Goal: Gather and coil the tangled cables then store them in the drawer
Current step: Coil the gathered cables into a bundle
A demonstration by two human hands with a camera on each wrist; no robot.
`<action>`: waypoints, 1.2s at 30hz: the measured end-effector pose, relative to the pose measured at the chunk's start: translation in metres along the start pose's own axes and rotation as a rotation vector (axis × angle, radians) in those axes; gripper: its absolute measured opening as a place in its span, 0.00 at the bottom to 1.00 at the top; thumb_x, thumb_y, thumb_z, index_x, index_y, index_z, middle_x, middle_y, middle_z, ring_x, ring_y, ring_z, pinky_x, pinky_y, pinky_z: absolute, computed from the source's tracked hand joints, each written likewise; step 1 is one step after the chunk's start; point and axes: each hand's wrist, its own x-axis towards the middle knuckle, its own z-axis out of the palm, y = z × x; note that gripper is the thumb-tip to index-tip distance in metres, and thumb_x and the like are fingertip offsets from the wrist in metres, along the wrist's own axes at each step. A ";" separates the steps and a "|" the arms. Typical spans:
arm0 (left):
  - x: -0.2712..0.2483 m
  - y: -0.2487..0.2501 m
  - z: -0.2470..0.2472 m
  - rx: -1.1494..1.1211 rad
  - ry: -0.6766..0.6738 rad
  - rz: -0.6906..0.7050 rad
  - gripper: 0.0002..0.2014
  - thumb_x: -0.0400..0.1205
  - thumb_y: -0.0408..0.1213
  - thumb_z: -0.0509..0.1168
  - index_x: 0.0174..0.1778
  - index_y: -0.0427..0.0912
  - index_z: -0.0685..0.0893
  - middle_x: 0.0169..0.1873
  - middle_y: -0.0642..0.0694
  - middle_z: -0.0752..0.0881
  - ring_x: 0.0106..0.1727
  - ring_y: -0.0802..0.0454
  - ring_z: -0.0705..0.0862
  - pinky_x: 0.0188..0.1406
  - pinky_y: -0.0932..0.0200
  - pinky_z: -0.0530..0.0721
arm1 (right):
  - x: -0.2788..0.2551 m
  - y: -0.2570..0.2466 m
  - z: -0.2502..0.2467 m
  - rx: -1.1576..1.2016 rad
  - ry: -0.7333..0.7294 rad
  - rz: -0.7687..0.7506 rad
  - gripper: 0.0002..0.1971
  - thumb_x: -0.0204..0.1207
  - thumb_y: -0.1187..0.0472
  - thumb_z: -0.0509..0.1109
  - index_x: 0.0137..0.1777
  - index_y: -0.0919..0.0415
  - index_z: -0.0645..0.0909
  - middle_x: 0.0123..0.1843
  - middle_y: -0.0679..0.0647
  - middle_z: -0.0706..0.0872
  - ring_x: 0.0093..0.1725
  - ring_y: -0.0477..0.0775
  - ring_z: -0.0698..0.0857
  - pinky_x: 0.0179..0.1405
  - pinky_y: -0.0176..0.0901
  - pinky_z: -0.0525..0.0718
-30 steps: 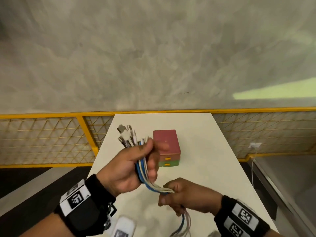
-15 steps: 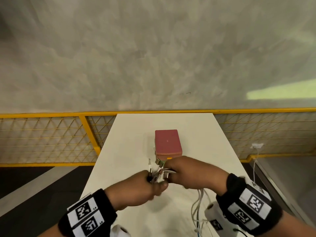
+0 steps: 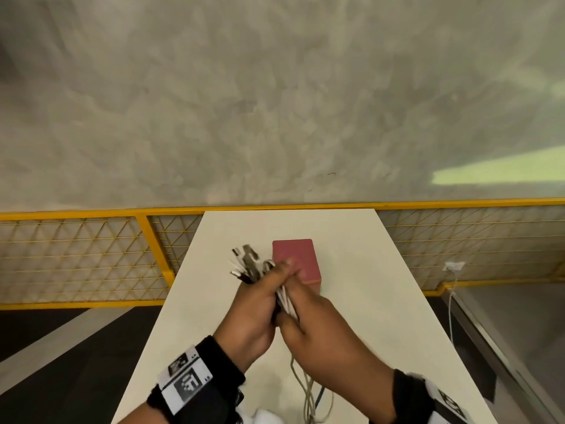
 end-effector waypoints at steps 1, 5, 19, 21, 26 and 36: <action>0.002 0.005 0.002 -0.081 0.003 -0.025 0.19 0.80 0.38 0.68 0.63 0.31 0.84 0.59 0.34 0.90 0.61 0.45 0.89 0.53 0.54 0.89 | -0.003 0.000 0.002 0.015 0.008 -0.014 0.29 0.79 0.65 0.61 0.77 0.43 0.66 0.67 0.41 0.81 0.64 0.39 0.80 0.63 0.35 0.79; 0.008 0.018 0.004 -0.197 -0.043 -0.021 0.10 0.82 0.25 0.60 0.54 0.33 0.86 0.51 0.36 0.92 0.46 0.49 0.93 0.43 0.58 0.92 | -0.010 0.000 0.002 0.372 0.037 0.155 0.21 0.77 0.67 0.65 0.56 0.35 0.72 0.38 0.48 0.84 0.34 0.43 0.83 0.37 0.40 0.84; -0.002 0.046 -0.020 -0.216 -0.432 -0.108 0.12 0.68 0.38 0.80 0.38 0.35 0.86 0.19 0.50 0.77 0.16 0.60 0.74 0.17 0.64 0.76 | -0.012 0.065 -0.007 0.554 -0.429 0.517 0.05 0.70 0.66 0.74 0.37 0.55 0.84 0.22 0.51 0.78 0.18 0.47 0.75 0.24 0.38 0.78; -0.007 0.041 -0.027 -0.160 -0.523 -0.182 0.12 0.68 0.37 0.80 0.38 0.35 0.86 0.19 0.50 0.77 0.15 0.60 0.74 0.18 0.64 0.75 | -0.004 0.071 -0.016 0.503 -0.476 0.524 0.07 0.71 0.66 0.75 0.36 0.54 0.85 0.21 0.49 0.77 0.17 0.46 0.73 0.24 0.38 0.77; -0.017 0.032 -0.036 0.034 -0.729 -0.373 0.12 0.77 0.43 0.72 0.39 0.36 0.86 0.19 0.52 0.80 0.17 0.61 0.75 0.22 0.64 0.76 | 0.021 0.065 -0.035 0.310 -0.519 0.517 0.10 0.67 0.66 0.75 0.44 0.72 0.85 0.20 0.53 0.76 0.15 0.45 0.72 0.23 0.37 0.74; -0.025 0.018 -0.026 0.946 -0.530 -0.258 0.12 0.77 0.47 0.70 0.51 0.44 0.85 0.47 0.37 0.93 0.22 0.53 0.80 0.30 0.57 0.76 | 0.044 0.024 -0.041 -0.034 -0.453 0.433 0.05 0.72 0.68 0.68 0.40 0.65 0.85 0.32 0.56 0.84 0.17 0.47 0.77 0.24 0.40 0.76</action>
